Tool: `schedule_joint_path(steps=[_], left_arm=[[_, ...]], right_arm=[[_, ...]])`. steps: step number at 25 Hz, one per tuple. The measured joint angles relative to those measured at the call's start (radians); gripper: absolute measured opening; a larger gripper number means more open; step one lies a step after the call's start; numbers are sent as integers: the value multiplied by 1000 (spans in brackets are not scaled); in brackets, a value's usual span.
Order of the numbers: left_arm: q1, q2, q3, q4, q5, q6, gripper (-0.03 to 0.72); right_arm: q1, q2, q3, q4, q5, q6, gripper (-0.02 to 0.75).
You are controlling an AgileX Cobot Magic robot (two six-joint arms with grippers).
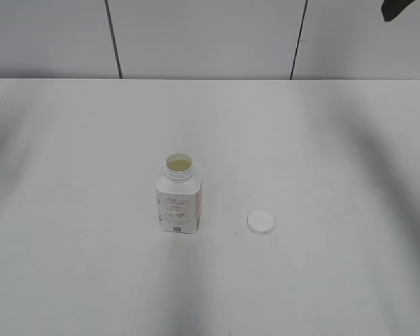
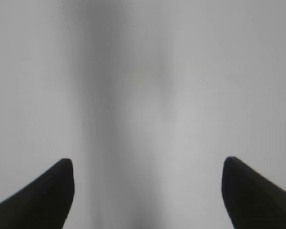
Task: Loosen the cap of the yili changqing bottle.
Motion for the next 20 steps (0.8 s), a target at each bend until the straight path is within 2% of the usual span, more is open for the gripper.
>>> schedule_joint_path(steps=[5, 20], left_arm=[[1, -121, 43, 6, -13, -2, 572], [1, -747, 619, -32, -94, -2, 572]], right_arm=[[0, -106, 39, -5, -1, 0, 591], [0, -600, 631, -7, -12, 0, 588]])
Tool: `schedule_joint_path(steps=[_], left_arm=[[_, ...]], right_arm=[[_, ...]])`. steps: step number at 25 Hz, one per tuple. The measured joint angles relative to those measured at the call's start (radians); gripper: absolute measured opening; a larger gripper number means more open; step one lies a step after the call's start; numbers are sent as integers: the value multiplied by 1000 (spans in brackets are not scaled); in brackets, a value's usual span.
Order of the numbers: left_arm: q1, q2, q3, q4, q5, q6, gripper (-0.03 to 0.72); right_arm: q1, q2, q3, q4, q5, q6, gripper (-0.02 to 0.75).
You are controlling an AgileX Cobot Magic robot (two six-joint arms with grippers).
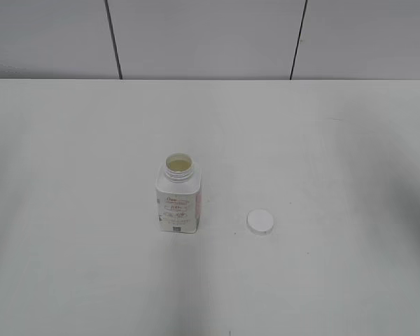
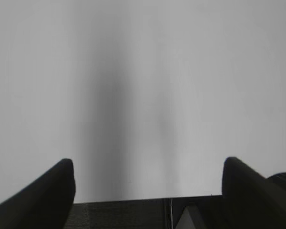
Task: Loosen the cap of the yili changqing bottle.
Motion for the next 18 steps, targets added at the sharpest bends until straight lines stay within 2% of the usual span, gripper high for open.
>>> schedule_joint_path(steps=[8, 18], left_arm=[[0, -341, 175, -53, 81, 0, 572], [0, -669, 218, -71, 47, 0, 572]], right_arm=[[0, -191, 298, 0, -78, -1, 588], [0, -433, 515, 0, -115, 0, 587]])
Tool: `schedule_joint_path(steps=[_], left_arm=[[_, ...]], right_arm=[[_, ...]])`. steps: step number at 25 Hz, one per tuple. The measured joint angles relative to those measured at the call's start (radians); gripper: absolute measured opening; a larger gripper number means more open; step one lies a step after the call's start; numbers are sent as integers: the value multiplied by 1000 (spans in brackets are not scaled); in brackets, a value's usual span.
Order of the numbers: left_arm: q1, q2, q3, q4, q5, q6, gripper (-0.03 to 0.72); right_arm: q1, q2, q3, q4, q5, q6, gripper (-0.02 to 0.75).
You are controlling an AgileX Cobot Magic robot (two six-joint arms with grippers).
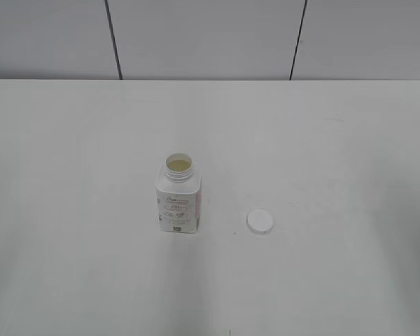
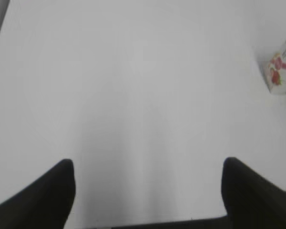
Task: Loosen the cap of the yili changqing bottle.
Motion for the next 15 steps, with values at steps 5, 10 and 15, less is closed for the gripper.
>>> schedule_joint_path(steps=[5, 10, 15], left_arm=[[0, -98, 36, -16, -84, 0, 572], [0, -124, 43, -30, -101, 0, 571], [0, -125, 43, -35, -104, 0, 561]], right_arm=[[0, -110, 59, -1, -13, 2, 587], [0, -199, 104, -2, -23, 12, 587], [0, -272, 113, -3, -25, 13, 587]])
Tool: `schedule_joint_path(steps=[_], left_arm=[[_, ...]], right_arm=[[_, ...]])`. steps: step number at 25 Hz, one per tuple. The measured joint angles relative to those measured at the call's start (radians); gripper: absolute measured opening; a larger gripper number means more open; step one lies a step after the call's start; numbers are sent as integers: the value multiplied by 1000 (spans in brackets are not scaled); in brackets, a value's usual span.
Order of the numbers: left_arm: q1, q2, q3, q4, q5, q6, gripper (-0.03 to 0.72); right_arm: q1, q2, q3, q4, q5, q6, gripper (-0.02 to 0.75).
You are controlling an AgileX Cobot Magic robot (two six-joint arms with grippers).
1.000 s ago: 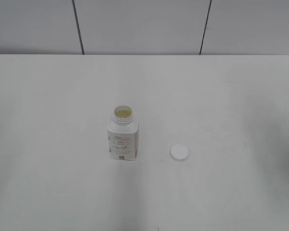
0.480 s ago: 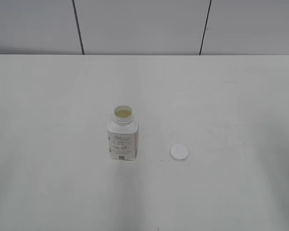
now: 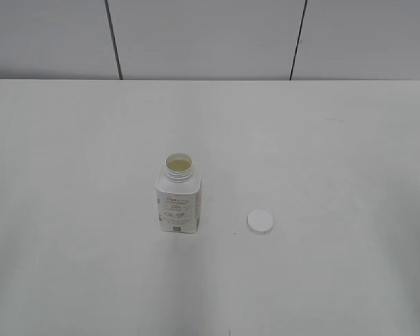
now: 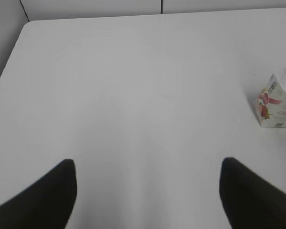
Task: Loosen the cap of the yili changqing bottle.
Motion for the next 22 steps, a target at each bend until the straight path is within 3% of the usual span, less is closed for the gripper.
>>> schedule_joint_path(steps=[15, 22], left_arm=[[0, -39, 1, -5, 0, -3, 526], [1, -39, 3, -5, 0, -3, 526]], right_arm=[[0, -422, 20, -3, 20, 9, 587], [0, -458, 22, -20, 21, 48, 569]])
